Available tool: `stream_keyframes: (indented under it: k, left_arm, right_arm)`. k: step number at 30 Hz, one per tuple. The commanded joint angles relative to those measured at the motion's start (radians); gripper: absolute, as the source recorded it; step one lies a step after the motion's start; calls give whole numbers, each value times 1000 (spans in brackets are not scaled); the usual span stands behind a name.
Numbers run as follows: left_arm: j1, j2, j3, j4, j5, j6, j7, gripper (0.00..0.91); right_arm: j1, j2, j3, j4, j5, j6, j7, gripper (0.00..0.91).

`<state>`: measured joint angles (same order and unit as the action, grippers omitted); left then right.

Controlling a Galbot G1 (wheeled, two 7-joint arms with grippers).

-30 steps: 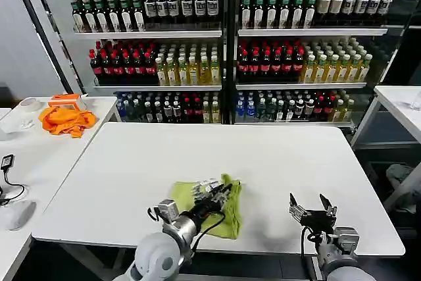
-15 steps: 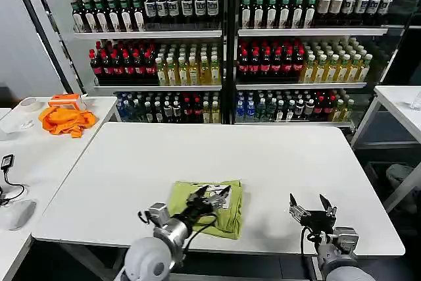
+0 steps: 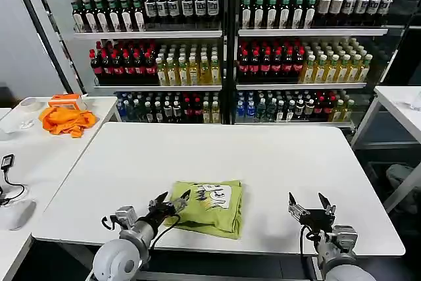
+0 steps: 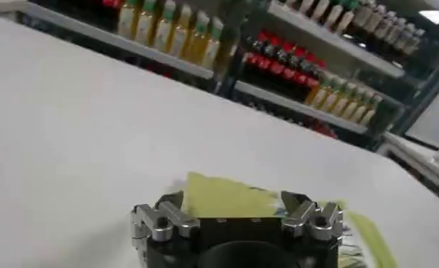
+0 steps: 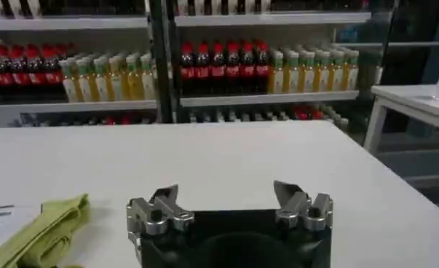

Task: Fold and organize the clothes.

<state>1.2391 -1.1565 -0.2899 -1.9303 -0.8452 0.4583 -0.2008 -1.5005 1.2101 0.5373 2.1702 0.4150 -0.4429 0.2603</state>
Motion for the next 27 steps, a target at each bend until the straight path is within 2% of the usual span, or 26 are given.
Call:
stream_keyframes:
  k: [1,9,10,11,12,13,14,16,27]
  left_arm:
    - [-8,-23,-12,66,-48,19,4,907]
    - [-34,-53,23,114,-112,28,30,887]
    - [-35,-54,24,120,-115,30,31,695]
    - [-36,-57,24,127,-123,29,31,574]
    - [-36,-58,22,131,-140,29,31,353]
    - [-36,-58,19,133,-163,29,32,222]
    - [-33,-59,16,133,-176,28,34,50]
    - [-27,-59,7,130,-198,25,38,20]
    - [-19,-69,-31,108,-293,28,62,20]
  right_arm:
    - [0,-1,3,3,0,-1,0,907]
    - [-11,2,11,10,0,-1,0,907]
    - [-13,3,12,10,0,-1,0,907]
    - [-14,3,13,11,0,-1,0,907]
    - [-16,3,14,14,0,-1,0,907]
    - [-18,4,14,16,0,-1,0,907]
    - [-18,4,15,17,0,-1,0,907]
    - [-22,3,16,19,0,-1,0,907]
    - [-17,10,11,20,-4,-3,1,907]
